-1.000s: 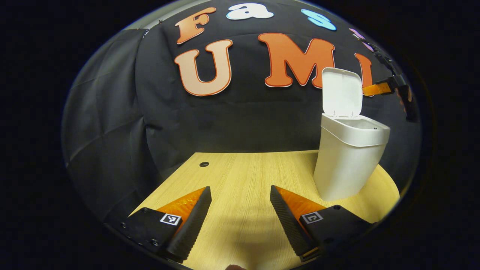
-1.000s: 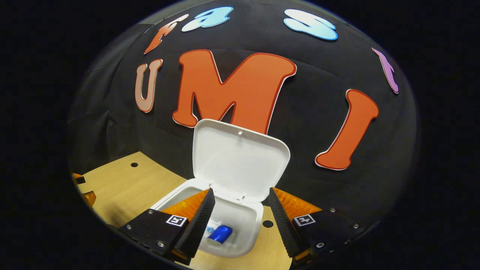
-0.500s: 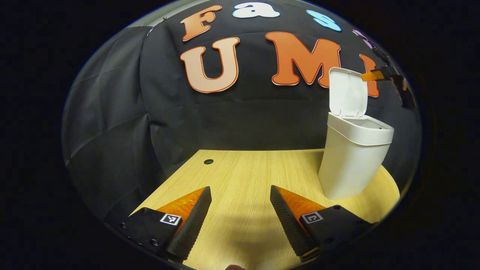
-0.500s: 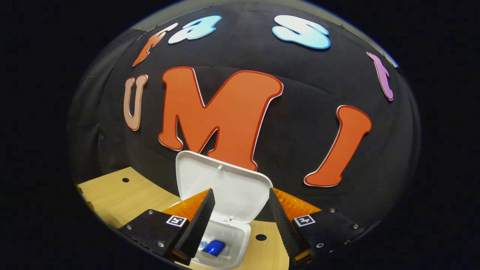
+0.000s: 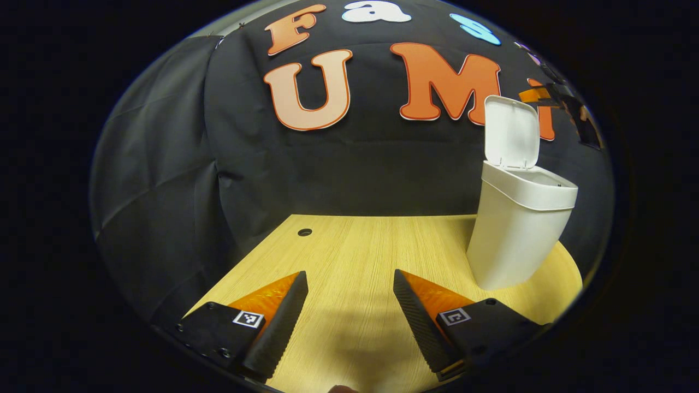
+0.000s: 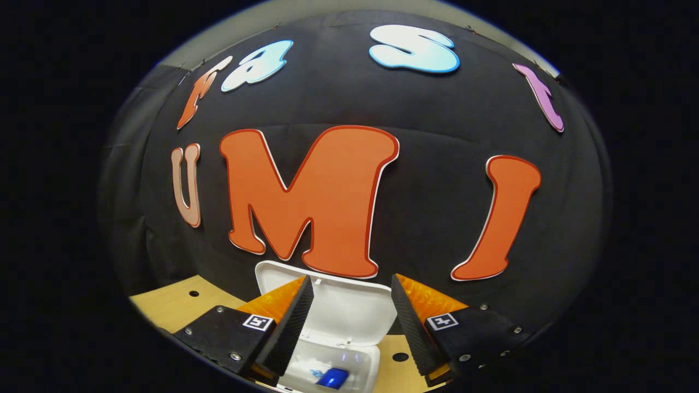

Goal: Press the lid of the desktop garbage bin to open it, pick up the crumpled paper on the desktop and throw it into the bin, then pick up the pop can on the desktop and drop it into the bin, and finally close the garbage bin lid.

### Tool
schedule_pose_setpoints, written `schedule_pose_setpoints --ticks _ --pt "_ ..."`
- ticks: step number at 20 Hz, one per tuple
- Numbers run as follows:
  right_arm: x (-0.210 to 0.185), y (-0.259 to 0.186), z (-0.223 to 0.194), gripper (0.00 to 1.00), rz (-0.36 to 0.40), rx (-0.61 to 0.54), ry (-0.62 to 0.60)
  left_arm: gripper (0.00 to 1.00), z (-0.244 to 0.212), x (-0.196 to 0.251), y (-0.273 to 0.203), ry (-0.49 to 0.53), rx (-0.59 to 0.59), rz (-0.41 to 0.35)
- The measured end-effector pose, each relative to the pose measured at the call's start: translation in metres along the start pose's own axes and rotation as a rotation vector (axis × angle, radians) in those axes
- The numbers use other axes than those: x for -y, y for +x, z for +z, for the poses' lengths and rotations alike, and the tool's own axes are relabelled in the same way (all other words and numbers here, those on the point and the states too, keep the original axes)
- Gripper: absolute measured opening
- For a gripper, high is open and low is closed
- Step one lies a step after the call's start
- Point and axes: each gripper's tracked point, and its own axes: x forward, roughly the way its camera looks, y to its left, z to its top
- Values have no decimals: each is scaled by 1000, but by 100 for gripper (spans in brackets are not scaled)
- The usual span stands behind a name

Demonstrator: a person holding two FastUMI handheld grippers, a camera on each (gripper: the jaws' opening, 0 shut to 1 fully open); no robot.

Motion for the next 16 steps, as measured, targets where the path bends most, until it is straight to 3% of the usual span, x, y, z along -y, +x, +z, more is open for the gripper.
schedule_pose_setpoints --ticks 6,16 --pt "-10 16 4 87 29 20 89 100 -2 -1 1 -6 -10 3" --pt "-9 47 6 86 8 45 182 100 -4 -5 3 -12 -13 27"
